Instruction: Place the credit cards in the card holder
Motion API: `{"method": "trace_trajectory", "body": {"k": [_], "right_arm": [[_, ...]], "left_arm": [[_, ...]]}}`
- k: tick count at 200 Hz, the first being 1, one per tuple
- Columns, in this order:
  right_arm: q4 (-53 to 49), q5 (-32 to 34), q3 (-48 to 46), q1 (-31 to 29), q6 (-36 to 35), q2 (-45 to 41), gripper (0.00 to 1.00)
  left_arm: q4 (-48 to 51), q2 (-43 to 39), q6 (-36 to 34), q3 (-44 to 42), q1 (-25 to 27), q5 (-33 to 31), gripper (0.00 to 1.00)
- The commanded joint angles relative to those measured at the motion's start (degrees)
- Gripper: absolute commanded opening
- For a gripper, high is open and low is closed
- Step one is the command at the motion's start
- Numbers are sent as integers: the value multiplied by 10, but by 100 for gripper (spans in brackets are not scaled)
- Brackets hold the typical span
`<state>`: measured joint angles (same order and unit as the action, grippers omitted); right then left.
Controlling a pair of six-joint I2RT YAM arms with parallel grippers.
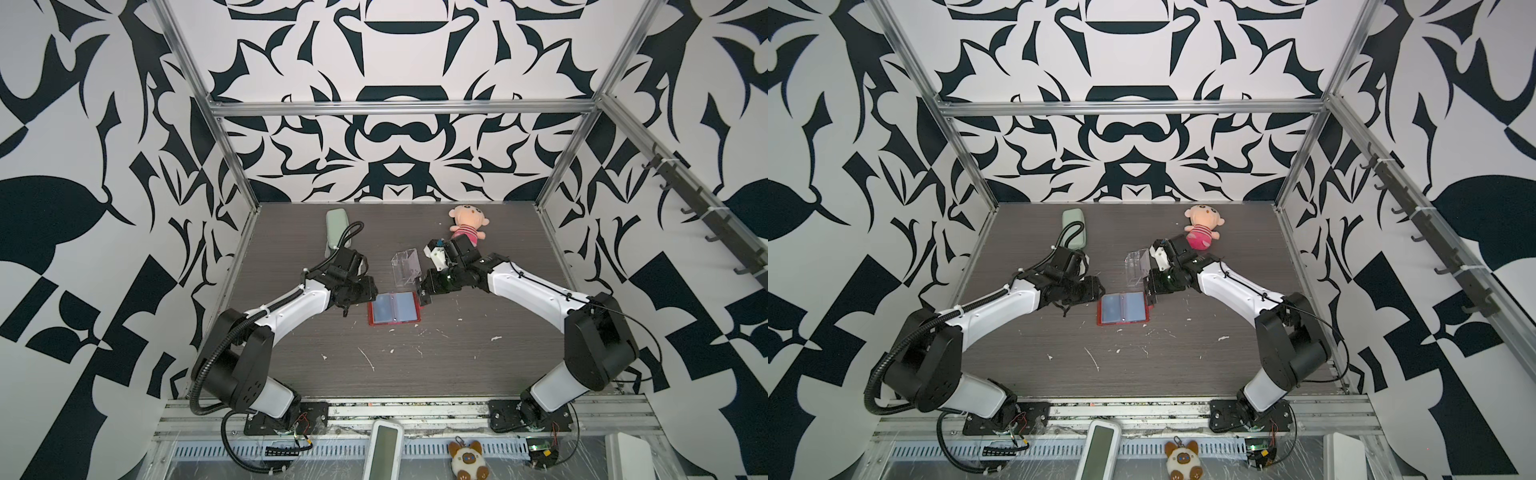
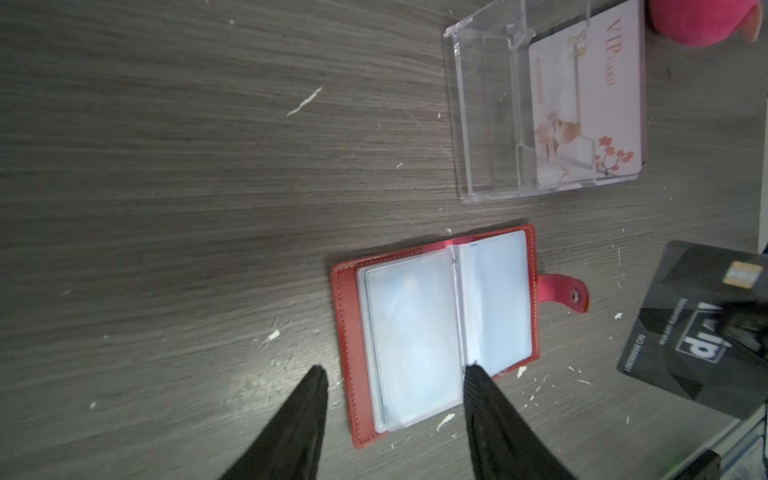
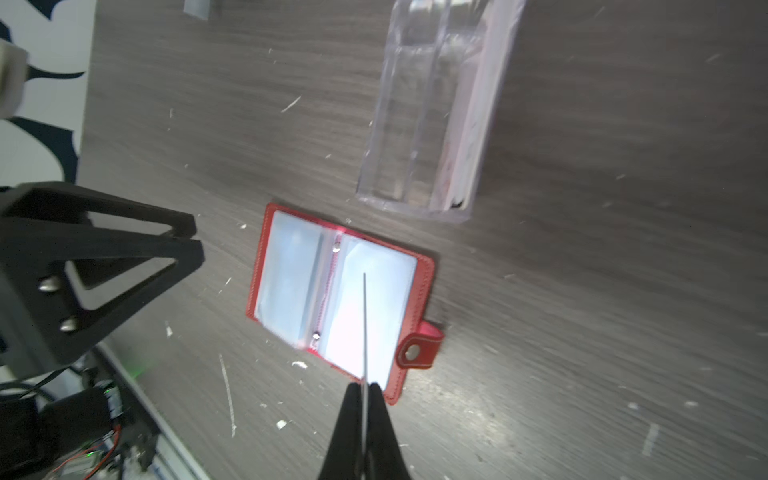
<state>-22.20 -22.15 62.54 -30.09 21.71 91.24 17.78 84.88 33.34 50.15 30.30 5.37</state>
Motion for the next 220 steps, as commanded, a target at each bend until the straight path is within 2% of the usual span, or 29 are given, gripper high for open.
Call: {"method": "trace_trajectory", "body": {"k": [1,35,67,109,163,202,220], "right_arm": [[52,-48,-10,-8,21,6,0],[97,-60,-25,-21,48,25,0],[129,-76,-31,-28,72,46,0],[146,-85,-25,-37,89,75,0],[162,-97,-18,-40,104,101,0],[173,-110,-15,-41,110,115,0],[173,-112,-13,-41,112,120,0]], "left_arm": [[-23,-18,13,-33,1,-4,57],[-58,-7,24,-63,1,21,55],[-69,18,34,-69,1,20,47],[-92,39,41,-78,1,32,43],[-104,69,51,-81,1,40,30],[-99,84,53,-79,1,39,25],[-93,89,55,-79,1,35,20]]}}
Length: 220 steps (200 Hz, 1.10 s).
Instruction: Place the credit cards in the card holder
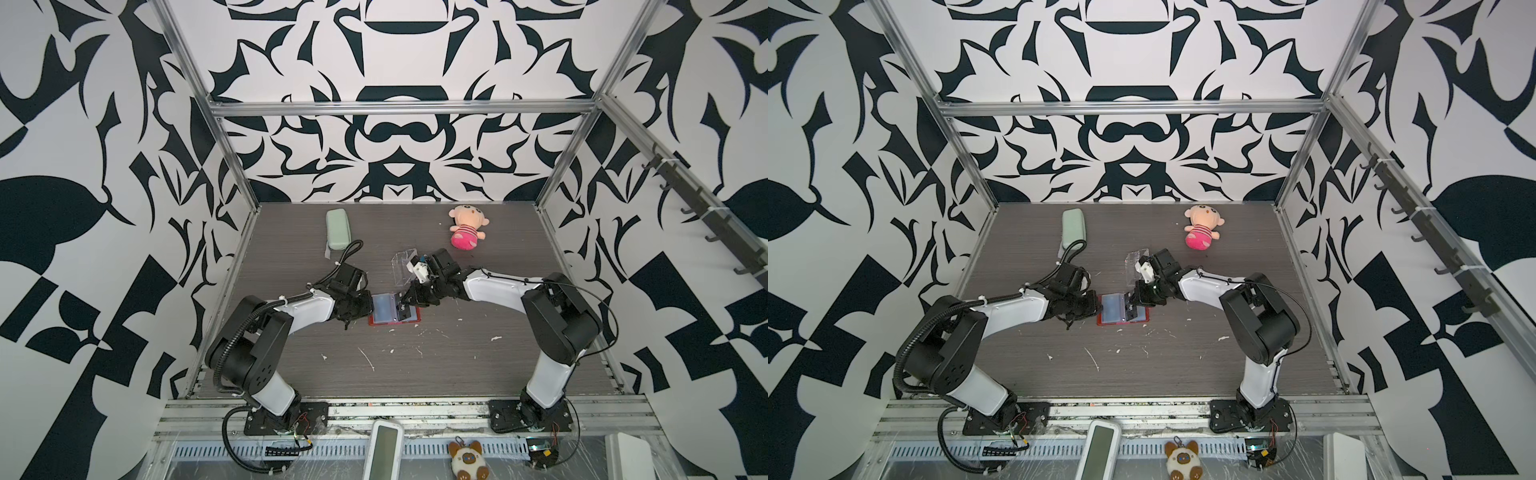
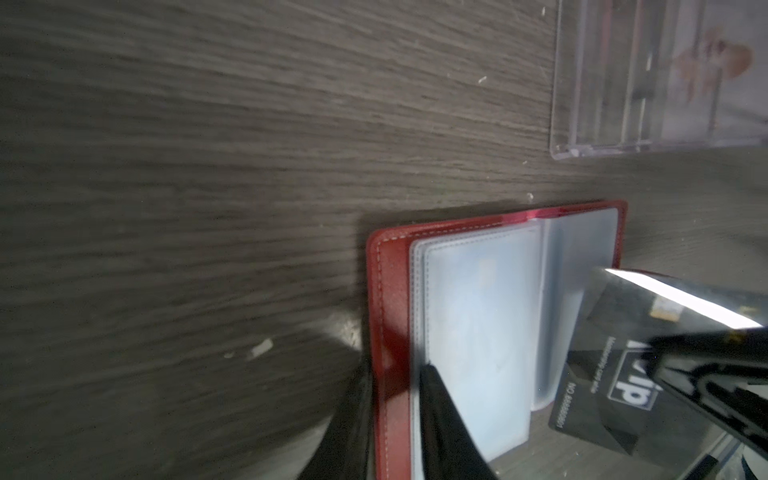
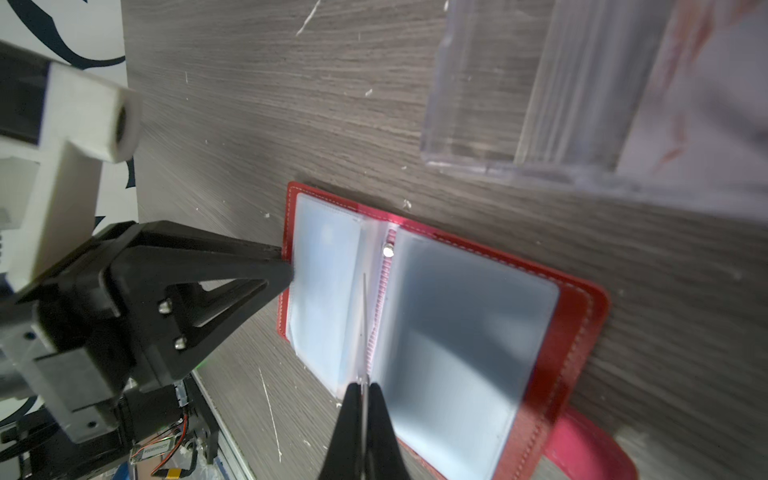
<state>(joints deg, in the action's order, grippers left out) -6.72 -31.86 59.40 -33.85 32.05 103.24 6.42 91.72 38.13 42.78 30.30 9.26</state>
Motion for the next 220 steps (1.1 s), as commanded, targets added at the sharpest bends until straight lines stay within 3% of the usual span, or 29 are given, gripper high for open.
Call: {"method": "trace_trajectory", "body": {"k": [1,21,220], "right_arm": [[19,-15,19,-4,9,0,0],[22,-17,21,-3,11,6,0],[39,-24,38,-3,50,52,0]], "left_arm": [[21,21,7,-5,1,-4,20],[27,23,8,-6,1,-9,13],[34,27,8,-15,1,-15,12]]}}
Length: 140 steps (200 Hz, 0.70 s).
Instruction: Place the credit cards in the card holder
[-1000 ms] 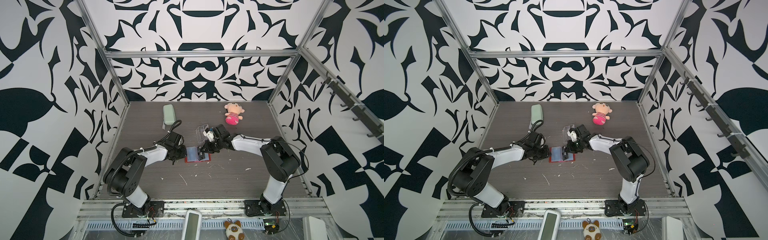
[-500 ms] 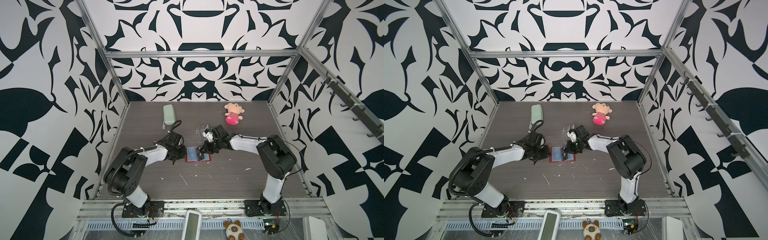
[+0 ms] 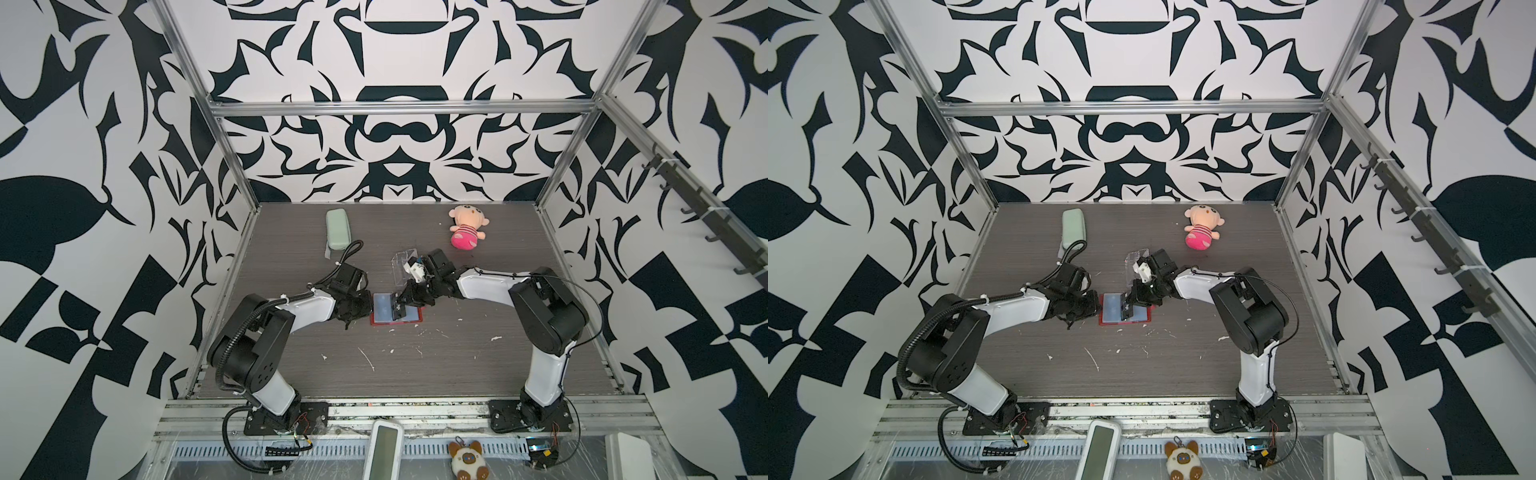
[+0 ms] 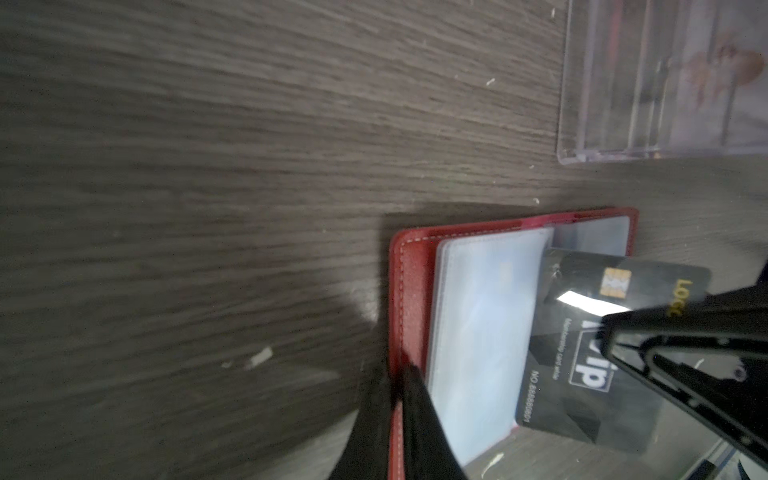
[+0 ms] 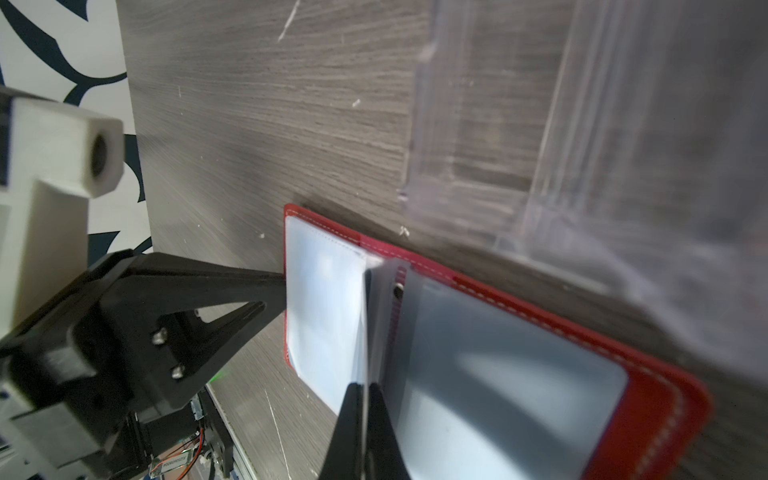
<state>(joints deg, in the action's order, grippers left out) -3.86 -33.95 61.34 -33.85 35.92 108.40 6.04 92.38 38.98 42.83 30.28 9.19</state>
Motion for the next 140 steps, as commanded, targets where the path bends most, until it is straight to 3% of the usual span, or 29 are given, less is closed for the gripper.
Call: {"method": "trace_trajectory", "body": {"k": [1,76,140], "right_arm": [[10,-3,19,-3,11,0,0],[13,28,5,0,28,0,0],[33,7,0,0,38,12,0]], "left_arm": [[38,20,0,-15,1,-14,12],[37,25,0,-18,1,-17,12],[36,29,0,-19,1,-16,11]]}}
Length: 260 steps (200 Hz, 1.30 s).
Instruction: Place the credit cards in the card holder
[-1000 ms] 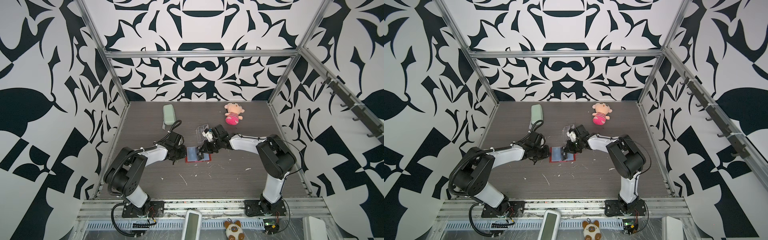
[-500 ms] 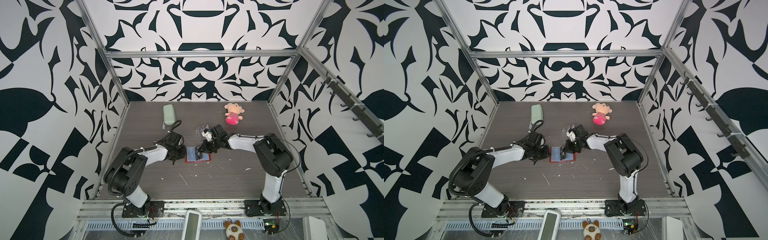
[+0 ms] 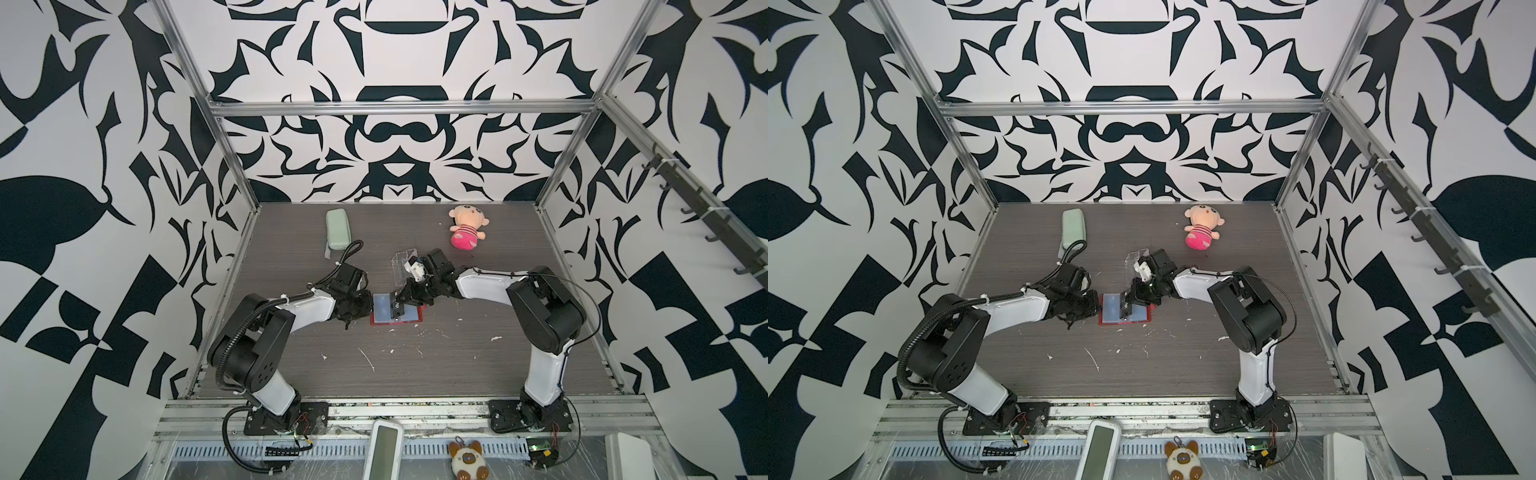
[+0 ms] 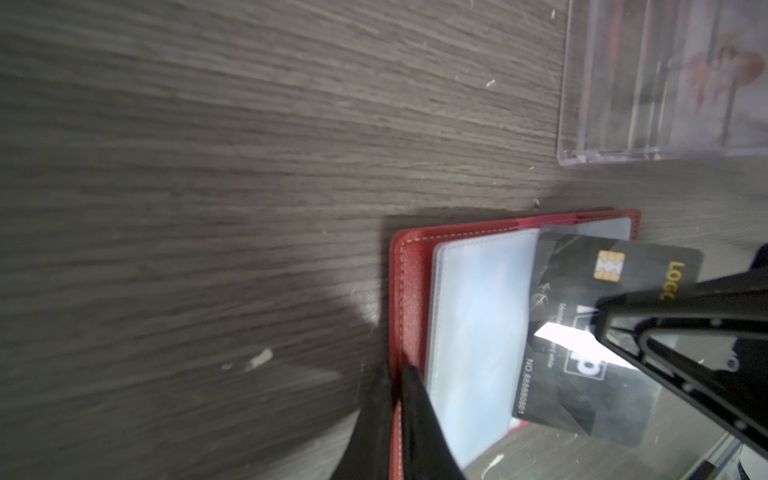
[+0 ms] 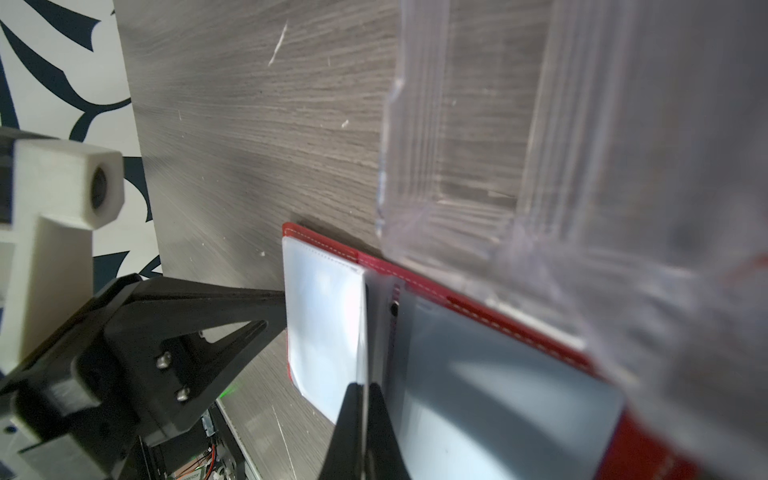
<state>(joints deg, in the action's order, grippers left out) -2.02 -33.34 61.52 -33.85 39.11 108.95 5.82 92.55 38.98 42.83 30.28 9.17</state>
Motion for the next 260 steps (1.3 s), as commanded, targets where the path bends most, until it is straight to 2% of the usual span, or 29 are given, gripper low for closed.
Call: {"method": "trace_trajectory", "body": {"k": [1,164,210,231,260], "right_arm": [[15,0,-2,0,6,7,0],[26,-31,-17,0,7,25,0],[21,-25,-20,0,4,29,0],[13,-16,-19,0,-2,28,5],[-8,6,-15,0,-10,17,18]], "left_arm": [[39,27,0,-19,1,-16,11],[49,32,1,-14,1,-26,9],[52,34,1,-13,1,-29,3],[54,34,1,-12,1,-30,0],[56,36,0,-11,1,-31,0]]}}
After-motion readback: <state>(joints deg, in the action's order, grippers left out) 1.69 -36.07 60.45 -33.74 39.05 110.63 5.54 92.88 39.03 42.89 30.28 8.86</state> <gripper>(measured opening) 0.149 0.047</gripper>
